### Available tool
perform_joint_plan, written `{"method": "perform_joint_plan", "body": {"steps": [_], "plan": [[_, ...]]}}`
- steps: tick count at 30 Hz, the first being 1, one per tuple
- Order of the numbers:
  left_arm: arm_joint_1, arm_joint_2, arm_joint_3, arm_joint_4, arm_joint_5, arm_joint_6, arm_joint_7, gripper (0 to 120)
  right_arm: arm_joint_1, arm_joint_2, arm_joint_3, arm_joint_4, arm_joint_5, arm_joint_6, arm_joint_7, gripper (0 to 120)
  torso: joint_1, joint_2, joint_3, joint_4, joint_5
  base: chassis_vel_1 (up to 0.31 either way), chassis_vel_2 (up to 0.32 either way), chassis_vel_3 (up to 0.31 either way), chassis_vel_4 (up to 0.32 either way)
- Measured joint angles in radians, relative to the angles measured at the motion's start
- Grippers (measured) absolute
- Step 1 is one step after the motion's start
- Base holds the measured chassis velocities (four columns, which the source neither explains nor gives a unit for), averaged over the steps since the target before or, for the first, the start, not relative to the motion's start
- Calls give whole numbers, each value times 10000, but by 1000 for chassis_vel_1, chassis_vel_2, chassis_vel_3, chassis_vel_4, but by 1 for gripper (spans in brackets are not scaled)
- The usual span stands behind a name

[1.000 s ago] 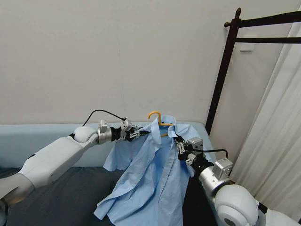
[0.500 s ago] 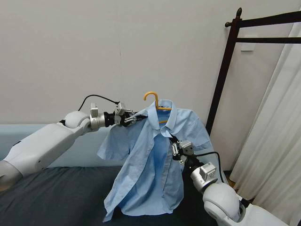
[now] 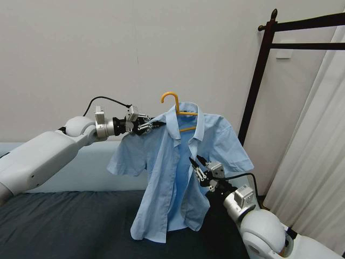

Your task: Pick up the clothes from the sofa and hang them on the clothes hanger.

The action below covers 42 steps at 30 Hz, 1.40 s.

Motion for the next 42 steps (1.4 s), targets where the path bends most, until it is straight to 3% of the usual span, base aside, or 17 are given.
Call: {"method": "perform_joint_plan", "body": {"steps": [8, 9, 12, 14, 16, 18, 19, 23, 29, 34, 42], "plan": [[-646, -153, 349, 453, -496, -144, 346, 8, -880, -694, 982, 918, 232, 3, -423, 74, -1, 0, 0, -2, 2, 0, 0, 0, 0], [-646, -153, 349, 453, -496, -144, 346, 8, -880, -694, 982, 918, 232, 3, -423, 74, -1, 0, 0, -2, 2, 0, 0, 0, 0], [-980, -174, 563, 772, -560, -211, 782, 8, -863, -1332, 2056, 1091, 1118, -221, -575, 88, -1, 0, 0, 0, 2, 0, 0, 0, 0], [-1059, -174, 618, 836, -558, -215, 905, 8, -799, -1563, 2362, 1094, 1427, -291, -726, 91, 0, -1, 0, 0, 3, 0, 0, 0, 0], [-1228, -158, 699, 911, -706, -193, 1360, 8, -485, -2330, 3210, 1012, 2467, -620, -1484, 98, 0, 0, -1, 2, 3, 0, 0, 0, 0], [-1307, -131, 745, 926, -781, -115, 1918, 8, -93, -3263, 3755, 766, 3460, -886, -2369, 100, -1, 0, -1, 1, 0, 0, 0, 0, 0], [-1307, -131, 745, 926, -781, -115, 1918, 8, -93, -3263, 3755, 766, 3460, -886, -2369, 100, -1, 0, -1, 1, 0, 0, 0, 0, 0], [-1065, -36, 744, 464, -1013, 135, 2388, 8, 708, -4578, 3984, 92, 4726, -1305, -3738, 100, 0, 0, -1, -1, 3, 0, 0, 0, 0], [-576, -40, 389, 106, -900, 276, 2629, 8, 1592, -5594, 3867, -495, 5823, -1825, -5077, 100, 0, 0, 0, 0, 2, 0, 0, 0, 0], [-296, -68, 114, -125, -851, 315, 2768, 8, 1893, -6201, 3845, -667, 5855, -2130, -6002, 100, -1, 1, -1, -1, 1, 0, 0, 0, 0], [172, -80, -211, -457, -1030, 529, 2939, 8, 1859, -6389, 3786, -545, 5494, -2137, -6182, 100, 0, 0, 0, 0, 1, 0, 0, 0, 0]]}}
